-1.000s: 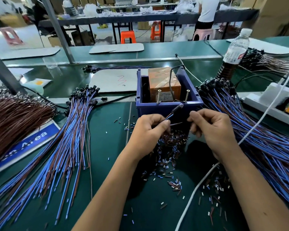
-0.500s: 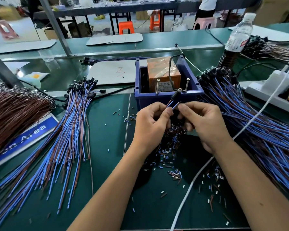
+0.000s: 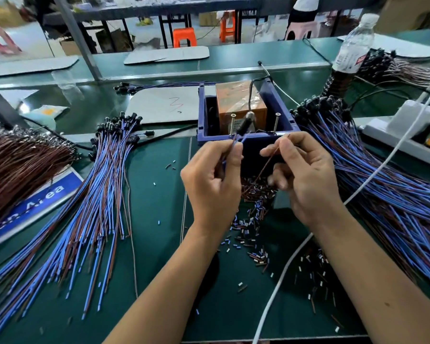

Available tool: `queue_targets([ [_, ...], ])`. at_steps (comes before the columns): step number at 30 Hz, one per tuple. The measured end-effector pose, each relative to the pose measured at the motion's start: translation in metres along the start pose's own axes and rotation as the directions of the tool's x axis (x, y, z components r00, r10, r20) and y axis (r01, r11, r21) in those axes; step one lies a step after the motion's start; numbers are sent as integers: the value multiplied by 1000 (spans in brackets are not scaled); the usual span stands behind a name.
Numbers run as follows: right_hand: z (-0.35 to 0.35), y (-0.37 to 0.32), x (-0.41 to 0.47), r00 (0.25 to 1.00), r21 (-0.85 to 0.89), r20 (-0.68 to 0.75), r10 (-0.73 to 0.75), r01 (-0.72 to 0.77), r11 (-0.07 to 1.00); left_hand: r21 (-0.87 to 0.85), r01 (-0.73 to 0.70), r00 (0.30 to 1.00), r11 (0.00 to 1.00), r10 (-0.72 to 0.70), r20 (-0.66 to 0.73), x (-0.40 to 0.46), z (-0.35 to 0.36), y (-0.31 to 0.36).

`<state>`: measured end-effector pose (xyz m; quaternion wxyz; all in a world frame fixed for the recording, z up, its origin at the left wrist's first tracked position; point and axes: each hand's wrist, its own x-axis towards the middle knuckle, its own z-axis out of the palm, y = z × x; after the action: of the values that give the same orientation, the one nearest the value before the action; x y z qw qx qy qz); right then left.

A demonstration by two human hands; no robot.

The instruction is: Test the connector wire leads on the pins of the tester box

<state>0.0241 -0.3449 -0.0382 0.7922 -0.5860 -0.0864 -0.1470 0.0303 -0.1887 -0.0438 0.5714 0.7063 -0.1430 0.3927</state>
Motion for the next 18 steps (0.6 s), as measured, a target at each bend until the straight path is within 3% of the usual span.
queue_targets([
  [4, -2, 2, 0, 977, -208, -116, -177, 150, 967, -24, 5, 987, 1000, -8, -161, 5, -5, 2],
  [9, 1, 4, 5, 900, -416, -228, -373, 256, 873, -82, 146, 954, 986, -162, -252, 12, -6, 2],
  [13, 6, 4, 6, 839, -590, -262, -477, 251, 767, -63, 260, 938, 964, -268, -221, 12, -3, -1],
  [18, 10, 3, 6, 834, -645, -213, -508, 271, 715, 39, 175, 979, 984, -169, -115, 8, 1, 0],
])
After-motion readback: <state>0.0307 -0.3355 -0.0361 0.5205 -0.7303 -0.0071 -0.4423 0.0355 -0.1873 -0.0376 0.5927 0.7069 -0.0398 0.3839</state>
